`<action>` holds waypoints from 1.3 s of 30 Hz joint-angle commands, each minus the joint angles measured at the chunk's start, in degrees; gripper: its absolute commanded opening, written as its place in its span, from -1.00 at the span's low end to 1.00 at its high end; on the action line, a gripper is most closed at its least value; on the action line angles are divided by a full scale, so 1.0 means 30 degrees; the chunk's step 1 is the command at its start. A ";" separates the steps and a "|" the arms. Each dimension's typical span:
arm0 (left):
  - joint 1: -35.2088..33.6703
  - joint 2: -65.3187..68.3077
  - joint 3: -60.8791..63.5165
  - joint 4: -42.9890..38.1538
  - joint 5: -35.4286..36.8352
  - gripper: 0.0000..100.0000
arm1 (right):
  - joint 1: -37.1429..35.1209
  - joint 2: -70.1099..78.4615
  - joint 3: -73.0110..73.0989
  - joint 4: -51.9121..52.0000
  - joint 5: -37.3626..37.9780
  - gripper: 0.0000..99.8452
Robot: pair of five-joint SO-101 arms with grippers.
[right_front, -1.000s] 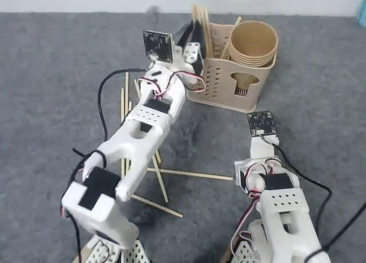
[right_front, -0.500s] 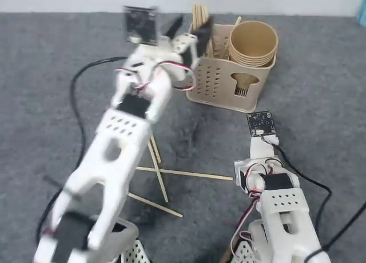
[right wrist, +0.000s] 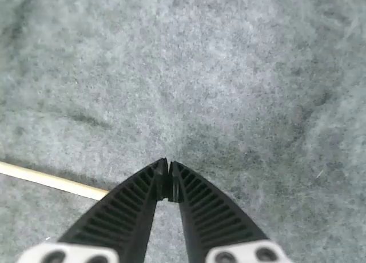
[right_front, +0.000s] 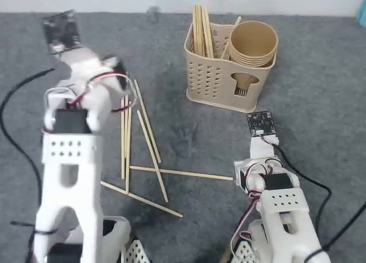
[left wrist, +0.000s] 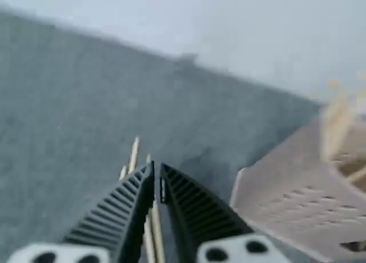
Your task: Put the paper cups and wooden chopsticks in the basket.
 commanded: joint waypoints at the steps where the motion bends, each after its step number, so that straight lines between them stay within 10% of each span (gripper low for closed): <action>1: -0.1201 0.2960 -0.0864 0.0029 0.0059 -0.98 | 0.0132 -0.0571 -0.0147 -0.0132 0.0264 -0.98; 8: -0.1495 1.0432 -0.2242 -0.1905 -0.1465 -0.97 | 0.0132 -0.0542 -0.0147 -0.0132 0.0264 -0.98; 31: -0.1993 2.2916 -1.6220 0.4571 -0.4454 -0.97 | 0.0132 -0.0454 -0.0147 -0.0278 0.0264 -0.98; 39: -0.1963 2.3121 -1.9941 0.9114 -0.4396 -0.53 | 0.0132 -0.0454 -0.0176 -0.0308 0.0264 -0.98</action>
